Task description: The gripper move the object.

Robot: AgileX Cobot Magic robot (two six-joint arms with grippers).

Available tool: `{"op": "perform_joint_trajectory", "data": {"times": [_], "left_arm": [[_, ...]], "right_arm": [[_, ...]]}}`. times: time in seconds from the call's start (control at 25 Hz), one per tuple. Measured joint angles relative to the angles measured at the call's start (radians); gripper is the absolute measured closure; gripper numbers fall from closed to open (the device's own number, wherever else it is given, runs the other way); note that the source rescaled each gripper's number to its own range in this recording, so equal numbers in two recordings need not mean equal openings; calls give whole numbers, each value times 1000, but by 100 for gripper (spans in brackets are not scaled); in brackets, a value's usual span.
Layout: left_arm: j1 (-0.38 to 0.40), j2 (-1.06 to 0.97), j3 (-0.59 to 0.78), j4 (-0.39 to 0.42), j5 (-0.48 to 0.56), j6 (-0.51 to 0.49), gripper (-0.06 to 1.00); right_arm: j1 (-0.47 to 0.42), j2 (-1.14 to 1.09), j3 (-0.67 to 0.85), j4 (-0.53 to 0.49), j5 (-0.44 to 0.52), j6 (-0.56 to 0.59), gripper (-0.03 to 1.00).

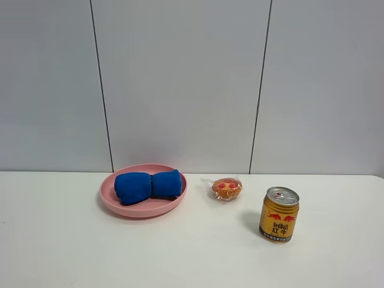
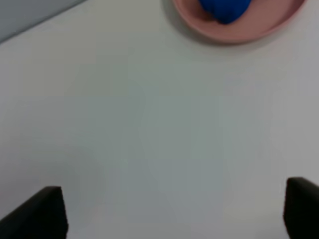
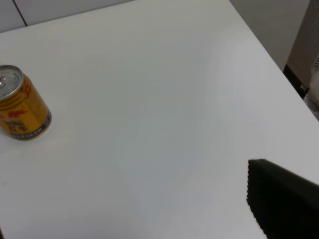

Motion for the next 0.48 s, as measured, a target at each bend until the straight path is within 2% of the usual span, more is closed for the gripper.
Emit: {"op": "perform_joint_trajectory", "data": {"times": [0.2,0.48], "left_arm": [[0,-323,216,-9,6,-57,-2],[0,-609,351,-46,10,-119,-2]], "right_arm": [[0,0,0,0,0,0,-3],[0,0,0,0,0,0,-3]]}}
